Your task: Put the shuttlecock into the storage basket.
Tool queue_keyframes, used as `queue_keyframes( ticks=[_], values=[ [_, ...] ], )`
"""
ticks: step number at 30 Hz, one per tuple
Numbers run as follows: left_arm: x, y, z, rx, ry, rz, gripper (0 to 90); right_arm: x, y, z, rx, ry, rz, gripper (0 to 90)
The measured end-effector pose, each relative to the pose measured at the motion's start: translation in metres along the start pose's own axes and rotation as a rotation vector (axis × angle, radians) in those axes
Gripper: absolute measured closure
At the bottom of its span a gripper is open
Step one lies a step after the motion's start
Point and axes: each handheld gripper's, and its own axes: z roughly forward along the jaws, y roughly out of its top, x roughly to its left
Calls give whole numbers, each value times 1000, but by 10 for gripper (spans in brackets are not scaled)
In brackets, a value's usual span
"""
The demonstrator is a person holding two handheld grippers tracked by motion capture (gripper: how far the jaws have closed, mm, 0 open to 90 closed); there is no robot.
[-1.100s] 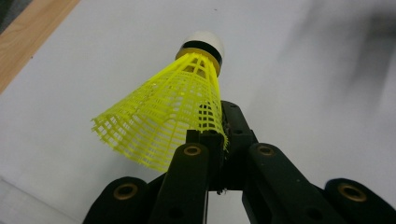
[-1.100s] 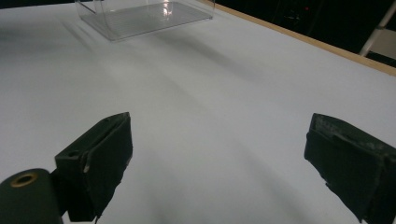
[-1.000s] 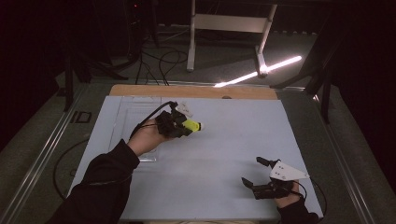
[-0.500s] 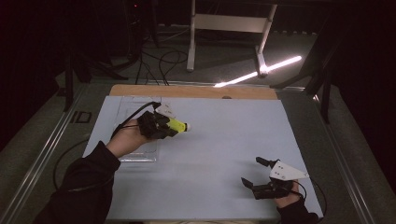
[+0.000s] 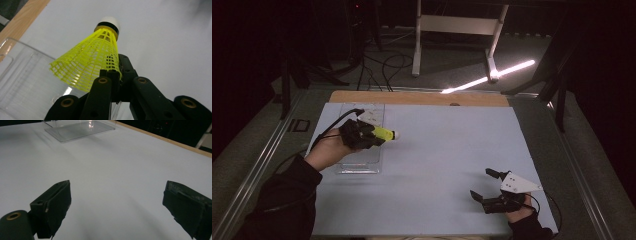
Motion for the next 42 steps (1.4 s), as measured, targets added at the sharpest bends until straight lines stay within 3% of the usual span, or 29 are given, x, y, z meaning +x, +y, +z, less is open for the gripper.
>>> queue_keyframes(
  ticks=[9,11,18,25,35,42],
  values=[
    [13,-24,-10,9,1,-28,898,0,0,1,5,3,0,85],
    [15,-29,-12,17,-5,-19,898,0,0,1,8,3,-1,85],
    [24,-47,-13,14,-29,-45,898,0,-1,3,9,7,1,85],
    [27,-58,-6,27,-50,-32,898,0,-1,3,20,10,9,85],
    [27,-68,9,64,-70,-63,898,-1,-1,4,22,14,9,85],
    [27,-75,17,87,-106,-69,898,-1,-1,4,24,14,8,85]
  ],
)
